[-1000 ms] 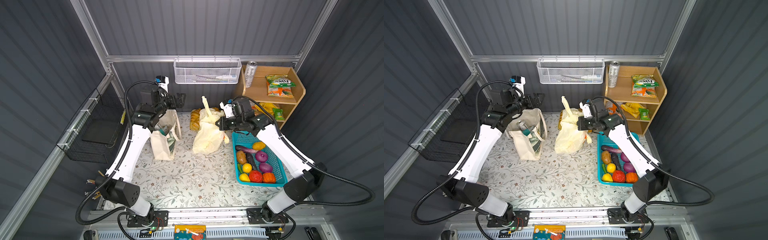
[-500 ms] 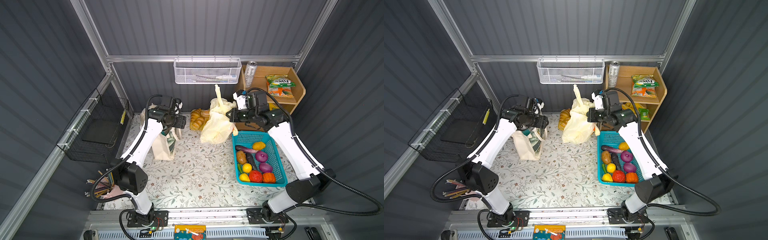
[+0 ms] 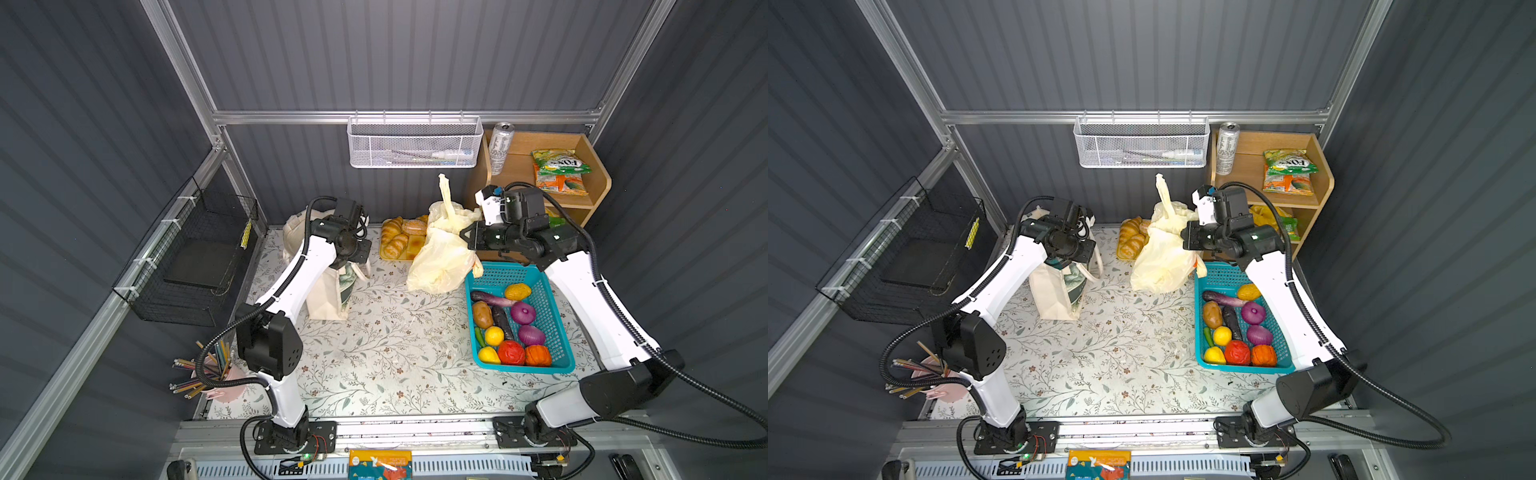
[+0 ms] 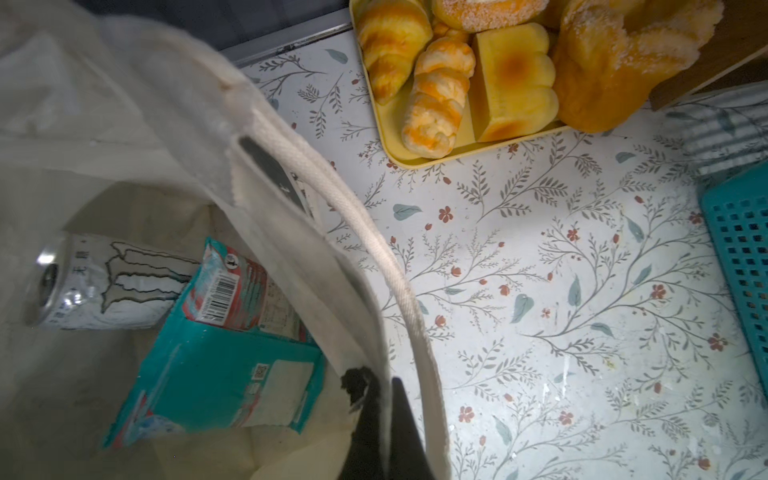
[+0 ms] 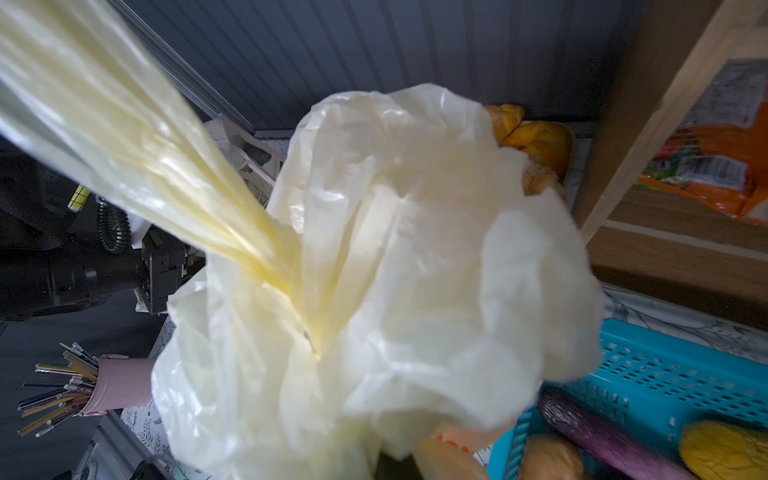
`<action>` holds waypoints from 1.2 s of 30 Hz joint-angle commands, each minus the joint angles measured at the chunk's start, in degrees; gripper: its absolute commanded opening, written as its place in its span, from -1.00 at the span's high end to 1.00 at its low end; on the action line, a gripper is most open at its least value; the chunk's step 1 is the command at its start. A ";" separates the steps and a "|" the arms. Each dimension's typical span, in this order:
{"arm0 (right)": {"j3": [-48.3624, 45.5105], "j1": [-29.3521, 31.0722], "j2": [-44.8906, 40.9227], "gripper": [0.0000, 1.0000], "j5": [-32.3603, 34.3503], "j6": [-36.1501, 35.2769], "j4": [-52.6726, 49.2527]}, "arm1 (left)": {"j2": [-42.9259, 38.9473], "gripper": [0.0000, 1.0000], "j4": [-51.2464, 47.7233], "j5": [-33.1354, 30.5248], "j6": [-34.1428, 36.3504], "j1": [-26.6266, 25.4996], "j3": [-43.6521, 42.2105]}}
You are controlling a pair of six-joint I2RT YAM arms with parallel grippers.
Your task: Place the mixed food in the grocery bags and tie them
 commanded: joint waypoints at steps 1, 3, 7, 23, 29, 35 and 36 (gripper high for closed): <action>-0.40 -1.24 -1.38 1.00 -0.86 -0.23 1.02 | -2.75 1.00 -1.92 4.80 -1.08 -4.12 2.00; -0.40 -1.85 -1.75 1.00 -0.81 -0.14 1.08 | -3.12 1.00 -1.74 7.13 -2.93 -5.60 2.25; -0.51 -3.26 -2.50 1.00 -0.51 0.04 1.15 | -4.62 1.00 0.25 9.74 -6.64 -8.72 1.24; 5.33 -6.38 -3.68 1.00 0.79 -0.31 -1.84 | -7.78 -1.00 10.11 10.63 -11.42 -12.59 -1.64; 12.52 -6.26 -2.36 1.00 -0.72 0.47 -3.52 | -14.98 -1.00 16.35 2.76 -10.64 -12.49 -3.45; 28.57 -0.59 4.23 1.00 -1.44 -1.98 -9.13 | -21.15 -1.00 22.11 -8.80 -9.15 -10.34 -8.53; 31.81 0.72 5.89 1.00 -1.31 -2.75 -10.49 | -21.93 -1.00 22.97 -8.08 -9.86 -8.59 -9.53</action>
